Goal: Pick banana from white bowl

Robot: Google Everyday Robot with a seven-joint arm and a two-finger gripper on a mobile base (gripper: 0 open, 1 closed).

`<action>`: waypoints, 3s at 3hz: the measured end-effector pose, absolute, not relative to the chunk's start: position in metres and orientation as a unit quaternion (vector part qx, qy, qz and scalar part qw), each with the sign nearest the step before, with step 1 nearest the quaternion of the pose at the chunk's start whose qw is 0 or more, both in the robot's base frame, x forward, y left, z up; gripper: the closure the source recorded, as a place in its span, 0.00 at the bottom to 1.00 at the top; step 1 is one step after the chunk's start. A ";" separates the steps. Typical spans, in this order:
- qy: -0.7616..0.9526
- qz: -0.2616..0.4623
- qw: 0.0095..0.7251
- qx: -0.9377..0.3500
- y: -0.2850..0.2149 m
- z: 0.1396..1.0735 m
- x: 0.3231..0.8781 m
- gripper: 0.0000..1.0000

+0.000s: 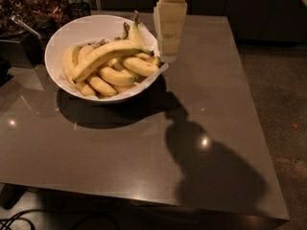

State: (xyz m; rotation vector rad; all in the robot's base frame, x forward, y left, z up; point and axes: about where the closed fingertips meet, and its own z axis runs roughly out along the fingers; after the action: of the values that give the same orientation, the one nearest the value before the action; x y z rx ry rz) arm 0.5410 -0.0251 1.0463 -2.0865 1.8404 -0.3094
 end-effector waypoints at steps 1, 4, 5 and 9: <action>0.631 -0.108 0.193 -0.744 0.003 1.053 0.548 0.00; 0.645 -0.044 0.179 -0.742 0.032 1.014 0.596 0.16; 0.650 -0.028 0.172 -0.740 0.041 1.002 0.610 0.17; 0.655 0.015 0.133 -0.744 0.093 0.951 0.618 0.28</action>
Offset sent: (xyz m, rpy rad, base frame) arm 0.0278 0.0365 -0.0156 0.0673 0.0628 0.0478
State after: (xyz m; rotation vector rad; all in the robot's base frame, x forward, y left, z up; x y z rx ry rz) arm 0.6179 0.0931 0.9515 -2.1579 1.8994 0.0425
